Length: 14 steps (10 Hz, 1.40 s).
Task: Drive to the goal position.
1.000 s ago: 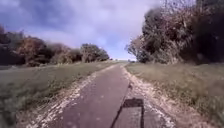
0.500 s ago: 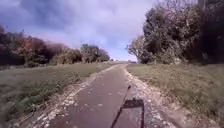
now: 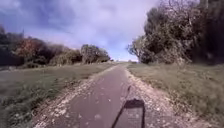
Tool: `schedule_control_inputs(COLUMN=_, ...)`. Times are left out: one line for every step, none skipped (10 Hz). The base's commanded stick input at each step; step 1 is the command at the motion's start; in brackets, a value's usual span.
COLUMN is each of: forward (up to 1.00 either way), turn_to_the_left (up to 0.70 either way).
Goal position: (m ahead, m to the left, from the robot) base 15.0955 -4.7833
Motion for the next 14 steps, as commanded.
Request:
schedule_control_inputs(forward=0.70, turn_to_the_left=0.00)
schedule_control_inputs(forward=0.70, turn_to_the_left=0.00)
schedule_control_inputs(forward=0.70, turn_to_the_left=0.00)
schedule_control_inputs(forward=0.70, turn_to_the_left=0.00)
schedule_control_inputs(forward=0.70, turn_to_the_left=0.00)
schedule_control_inputs(forward=0.70, turn_to_the_left=0.00)
schedule_control_inputs(forward=0.70, turn_to_the_left=0.00)
schedule_control_inputs(forward=0.70, turn_to_the_left=0.00)
schedule_control_inputs(forward=0.70, turn_to_the_left=0.00)
schedule_control_inputs(forward=0.70, turn_to_the_left=0.00)
schedule_control_inputs(forward=0.70, turn_to_the_left=0.00)
schedule_control_inputs(forward=0.70, turn_to_the_left=0.00)
schedule_control_inputs(forward=0.70, turn_to_the_left=0.00)
schedule_control_inputs(forward=0.70, turn_to_the_left=0.00)
